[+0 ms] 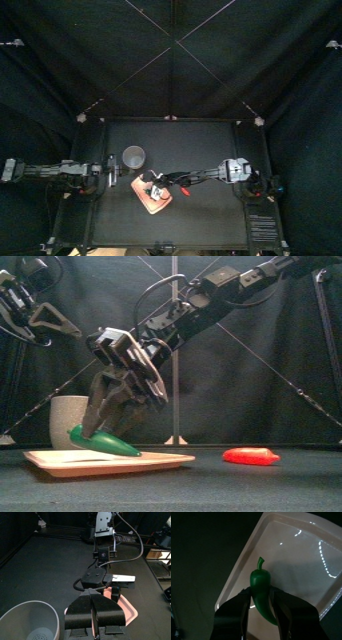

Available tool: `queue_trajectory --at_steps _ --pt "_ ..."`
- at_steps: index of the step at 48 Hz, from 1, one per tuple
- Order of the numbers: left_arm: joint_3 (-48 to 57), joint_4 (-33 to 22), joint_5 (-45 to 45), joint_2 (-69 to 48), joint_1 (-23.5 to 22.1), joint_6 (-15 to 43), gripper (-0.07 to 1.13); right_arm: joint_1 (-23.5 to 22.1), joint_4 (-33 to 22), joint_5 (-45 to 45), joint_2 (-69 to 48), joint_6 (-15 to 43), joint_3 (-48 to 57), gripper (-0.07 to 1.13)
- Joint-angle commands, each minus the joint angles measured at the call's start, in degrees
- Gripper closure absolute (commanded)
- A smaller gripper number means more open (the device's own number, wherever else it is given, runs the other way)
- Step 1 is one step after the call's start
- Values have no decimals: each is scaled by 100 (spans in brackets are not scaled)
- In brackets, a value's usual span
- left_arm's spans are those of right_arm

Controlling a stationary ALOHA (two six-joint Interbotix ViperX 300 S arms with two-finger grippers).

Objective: Pick the green pepper then place it on the pink plate
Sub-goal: Drop green pepper on the pink plate and return to neutral

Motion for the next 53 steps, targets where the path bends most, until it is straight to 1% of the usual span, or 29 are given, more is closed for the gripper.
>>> queue_trajectory --at_steps 1,8,11,14,20,29,35,46,53 --pt "-53 0 -18 9 9 0 100 0 -246 0 -149 -9 -167 37" --pt "-26 0 -18 9 0 -9 100 44 -633 18 -149 0 -176 25" --pt "-26 0 -18 9 0 -9 100 53 -642 26 -149 9 -176 19" --pt "-26 0 -26 9 0 -9 100 53 -606 26 -167 9 -176 16" --pt "-18 -9 -35 9 0 -18 100 53 -580 35 -281 0 -176 15" --pt "-26 -35 -35 9 0 -35 100 44 -686 -44 -896 -18 114 15" --pt "-26 -70 -35 9 -9 -18 100 53 -791 -413 -1450 -35 659 15" --pt "0 -62 -35 9 -9 -9 100 70 -958 -1441 -2382 -35 1942 15" --pt "18 -62 -35 9 9 0 100 97 -1002 -2250 -2918 -79 2725 15"
